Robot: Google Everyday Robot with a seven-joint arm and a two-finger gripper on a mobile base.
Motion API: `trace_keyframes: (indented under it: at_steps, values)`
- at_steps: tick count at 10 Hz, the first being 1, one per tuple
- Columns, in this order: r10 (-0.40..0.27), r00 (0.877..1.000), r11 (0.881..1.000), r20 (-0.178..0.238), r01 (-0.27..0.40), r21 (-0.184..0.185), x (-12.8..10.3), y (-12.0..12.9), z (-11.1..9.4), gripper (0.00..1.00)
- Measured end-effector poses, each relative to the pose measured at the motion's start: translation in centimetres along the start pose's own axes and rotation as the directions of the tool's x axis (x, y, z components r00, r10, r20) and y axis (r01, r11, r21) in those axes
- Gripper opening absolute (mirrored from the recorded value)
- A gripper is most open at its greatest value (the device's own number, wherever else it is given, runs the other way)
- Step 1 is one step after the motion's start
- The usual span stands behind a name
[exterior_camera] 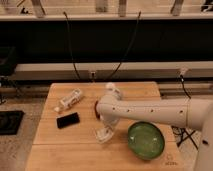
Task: Place the white sponge in the ceramic bowl
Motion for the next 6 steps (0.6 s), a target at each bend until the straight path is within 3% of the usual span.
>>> trace_keyframes:
  at_steps: [2, 6]
  values:
    - [0.022, 1.000, 1.000, 0.004, -0.022, 0.003, 1.2, 2.2, -0.4, 0.01]
    - [0.044, 0.999, 0.999, 0.014, -0.045, 0.027, 2.1, 3.2, -1.2, 0.01]
